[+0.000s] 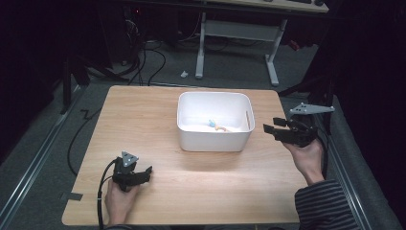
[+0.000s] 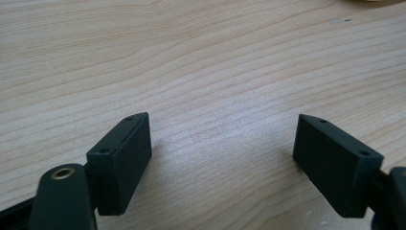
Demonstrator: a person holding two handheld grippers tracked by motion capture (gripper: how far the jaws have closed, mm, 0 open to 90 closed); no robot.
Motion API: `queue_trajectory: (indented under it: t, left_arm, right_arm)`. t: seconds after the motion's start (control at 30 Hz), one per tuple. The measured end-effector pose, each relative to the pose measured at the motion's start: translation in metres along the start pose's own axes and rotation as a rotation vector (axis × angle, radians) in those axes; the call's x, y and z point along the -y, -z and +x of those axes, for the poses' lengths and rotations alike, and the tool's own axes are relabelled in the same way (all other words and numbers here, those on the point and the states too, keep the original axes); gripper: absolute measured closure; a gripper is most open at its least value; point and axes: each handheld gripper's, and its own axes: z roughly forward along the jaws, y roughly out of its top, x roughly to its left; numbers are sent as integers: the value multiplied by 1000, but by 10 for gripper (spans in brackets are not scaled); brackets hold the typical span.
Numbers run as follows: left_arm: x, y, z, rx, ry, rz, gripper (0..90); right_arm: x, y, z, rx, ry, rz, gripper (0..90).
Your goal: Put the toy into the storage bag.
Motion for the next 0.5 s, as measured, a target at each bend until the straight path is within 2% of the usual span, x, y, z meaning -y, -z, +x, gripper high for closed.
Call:
queue_trajectory:
  t: [0.37,0.43,0.5]
  left_arm:
    - [0,0,0,1,0,0,211]
    - [0,0,0,1,0,0,211]
    - [0,0,0,1,0,0,211]
  right_arm:
    - [18,18,6,23,0,-12,485]
    - [21,22,7,-2,-24,-27,486]
    - [24,24,9,-7,-17,-30,485]
